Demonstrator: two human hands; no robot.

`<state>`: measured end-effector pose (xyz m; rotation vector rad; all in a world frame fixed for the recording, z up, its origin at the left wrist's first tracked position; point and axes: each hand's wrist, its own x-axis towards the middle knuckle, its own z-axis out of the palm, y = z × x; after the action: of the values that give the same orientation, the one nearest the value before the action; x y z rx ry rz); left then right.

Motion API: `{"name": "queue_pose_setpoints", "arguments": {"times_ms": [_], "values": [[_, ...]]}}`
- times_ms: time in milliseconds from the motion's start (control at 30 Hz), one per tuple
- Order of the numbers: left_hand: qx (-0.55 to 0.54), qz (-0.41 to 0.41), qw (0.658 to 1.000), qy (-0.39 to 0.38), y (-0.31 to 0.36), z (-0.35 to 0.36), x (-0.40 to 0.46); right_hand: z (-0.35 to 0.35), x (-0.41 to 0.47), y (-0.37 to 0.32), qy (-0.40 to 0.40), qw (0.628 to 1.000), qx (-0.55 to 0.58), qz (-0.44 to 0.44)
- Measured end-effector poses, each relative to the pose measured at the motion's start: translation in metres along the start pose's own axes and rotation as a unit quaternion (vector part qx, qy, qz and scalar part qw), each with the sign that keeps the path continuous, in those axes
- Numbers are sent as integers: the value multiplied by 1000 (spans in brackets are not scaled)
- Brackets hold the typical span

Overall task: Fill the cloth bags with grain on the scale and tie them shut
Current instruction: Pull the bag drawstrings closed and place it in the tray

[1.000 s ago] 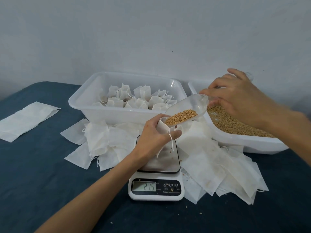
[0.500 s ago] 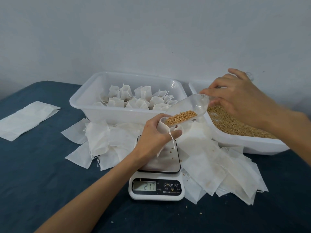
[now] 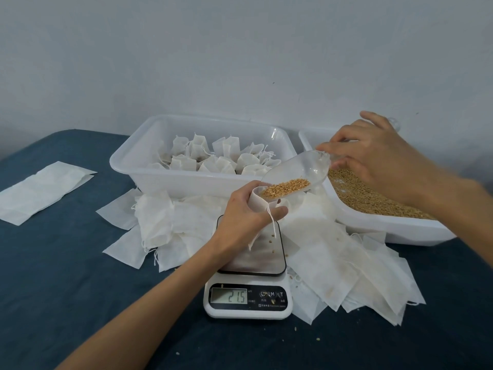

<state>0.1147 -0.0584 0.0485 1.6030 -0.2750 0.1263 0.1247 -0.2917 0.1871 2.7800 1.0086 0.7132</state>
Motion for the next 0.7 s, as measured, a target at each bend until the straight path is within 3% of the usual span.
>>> {"name": "queue_pose_setpoints", "arguments": {"times_ms": [500,633,700], "values": [[-24,-11,1000,1,3,1,-2,2,-2,0,-16,1000,11,18],[-26,-22,999,2,2,0,-1,16,-3,7,-22,998,53,20],[-25,-26,999,-2,1,0,-1,26,-7,10,-22,991,126,49]]}}
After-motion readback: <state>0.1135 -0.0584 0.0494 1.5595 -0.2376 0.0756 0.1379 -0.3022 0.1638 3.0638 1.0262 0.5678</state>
